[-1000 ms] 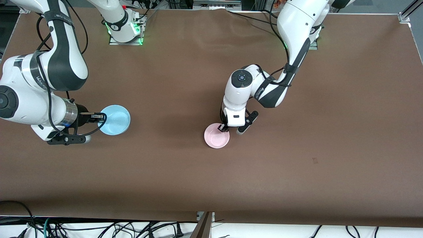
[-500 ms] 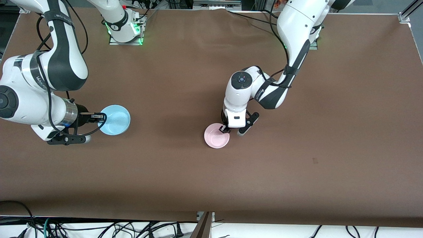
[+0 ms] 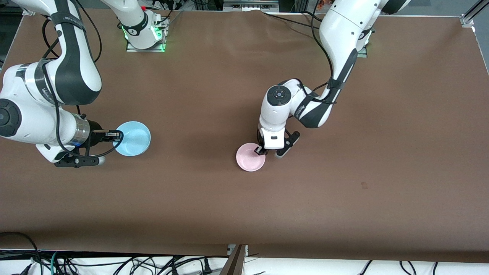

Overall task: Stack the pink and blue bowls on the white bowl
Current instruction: 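Raise the left gripper away from the stacked bowls, then move the blue bowl over the stack with the right gripper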

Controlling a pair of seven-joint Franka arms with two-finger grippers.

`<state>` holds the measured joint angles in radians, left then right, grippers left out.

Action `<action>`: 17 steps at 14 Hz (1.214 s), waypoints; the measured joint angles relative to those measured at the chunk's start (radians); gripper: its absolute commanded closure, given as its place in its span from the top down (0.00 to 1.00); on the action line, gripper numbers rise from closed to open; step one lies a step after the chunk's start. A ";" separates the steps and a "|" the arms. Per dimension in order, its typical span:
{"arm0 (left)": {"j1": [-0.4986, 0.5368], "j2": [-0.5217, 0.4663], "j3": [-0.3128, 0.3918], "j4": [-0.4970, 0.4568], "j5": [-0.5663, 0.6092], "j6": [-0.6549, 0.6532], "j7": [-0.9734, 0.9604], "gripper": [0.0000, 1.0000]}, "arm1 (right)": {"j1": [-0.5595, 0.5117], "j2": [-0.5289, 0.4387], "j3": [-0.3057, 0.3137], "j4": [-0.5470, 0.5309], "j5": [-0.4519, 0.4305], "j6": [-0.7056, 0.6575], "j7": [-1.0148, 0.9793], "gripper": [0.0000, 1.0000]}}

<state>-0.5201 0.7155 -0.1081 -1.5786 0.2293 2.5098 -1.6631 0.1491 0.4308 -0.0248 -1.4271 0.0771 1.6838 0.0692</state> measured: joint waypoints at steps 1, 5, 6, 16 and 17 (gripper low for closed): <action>0.018 -0.011 0.003 0.018 0.000 -0.020 0.011 0.00 | 0.000 0.000 0.000 0.000 0.000 0.000 0.000 0.00; 0.100 -0.068 0.001 0.093 -0.002 -0.182 0.129 0.00 | 0.000 0.000 0.000 0.000 0.000 0.000 0.000 0.00; 0.123 -0.081 0.001 0.104 -0.014 -0.205 0.174 0.00 | 0.000 0.000 0.000 0.000 0.000 0.000 0.000 0.00; 0.497 -0.237 0.003 0.171 -0.270 -0.552 0.914 0.00 | -0.003 0.001 -0.001 0.000 0.001 0.000 0.000 0.00; 0.544 -0.247 0.003 0.197 -0.283 -0.609 0.994 0.00 | -0.002 0.002 -0.001 0.000 0.005 0.000 0.000 0.00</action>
<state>0.0236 0.4681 -0.1052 -1.3813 -0.0539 1.9004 -0.6691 0.1467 0.4323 -0.0262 -1.4271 0.0818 1.6839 0.0692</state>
